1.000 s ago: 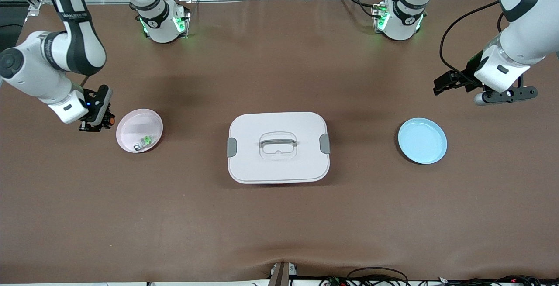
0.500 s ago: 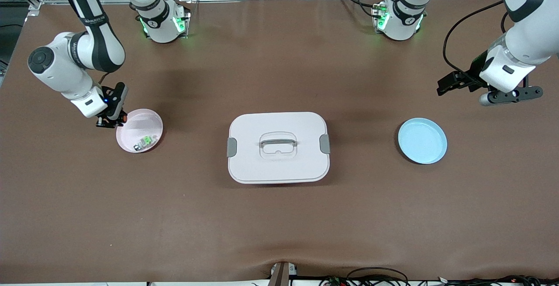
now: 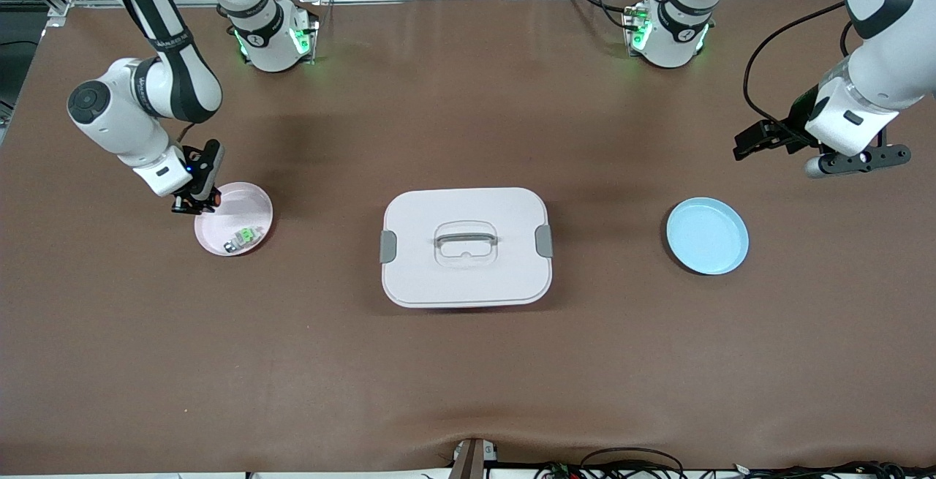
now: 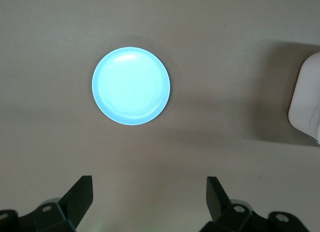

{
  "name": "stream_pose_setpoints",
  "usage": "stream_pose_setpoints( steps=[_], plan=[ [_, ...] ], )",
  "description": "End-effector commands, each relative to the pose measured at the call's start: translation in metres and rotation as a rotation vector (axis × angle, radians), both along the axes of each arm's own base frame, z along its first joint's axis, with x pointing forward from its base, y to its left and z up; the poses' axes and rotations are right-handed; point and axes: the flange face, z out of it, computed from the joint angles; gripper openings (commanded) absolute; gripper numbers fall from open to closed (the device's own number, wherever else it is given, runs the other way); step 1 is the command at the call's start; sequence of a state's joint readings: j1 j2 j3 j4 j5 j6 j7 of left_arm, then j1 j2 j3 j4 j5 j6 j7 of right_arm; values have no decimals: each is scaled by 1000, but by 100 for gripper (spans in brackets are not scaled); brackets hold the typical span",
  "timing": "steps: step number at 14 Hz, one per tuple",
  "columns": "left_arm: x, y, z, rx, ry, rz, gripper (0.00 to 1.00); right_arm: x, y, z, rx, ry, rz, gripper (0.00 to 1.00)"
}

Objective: Transfer orange switch to right arm and place
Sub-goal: 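Lower the orange switch onto the white plate with the right gripper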

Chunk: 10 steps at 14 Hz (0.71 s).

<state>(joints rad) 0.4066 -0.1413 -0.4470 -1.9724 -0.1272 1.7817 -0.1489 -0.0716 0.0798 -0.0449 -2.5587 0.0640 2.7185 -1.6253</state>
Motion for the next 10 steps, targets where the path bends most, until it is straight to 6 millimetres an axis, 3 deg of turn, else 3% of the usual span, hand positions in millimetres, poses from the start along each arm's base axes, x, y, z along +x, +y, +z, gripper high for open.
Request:
stream_pose_setpoints(
  steps=[1,3,7,10],
  plan=[
    [-6,5,4,23,-4,-13,100,-5,2,-15,19,-7,-32,0],
    [-7,4,8,22,5,-15,100,-4,13,-26,19,-16,-22,0],
    [-8,-4,10,12,4,-34,100,-6,13,-53,4,-29,-26,0],
    [-9,1,13,-8,4,-34,100,-8,13,-63,3,-15,-29,0]
  ],
)
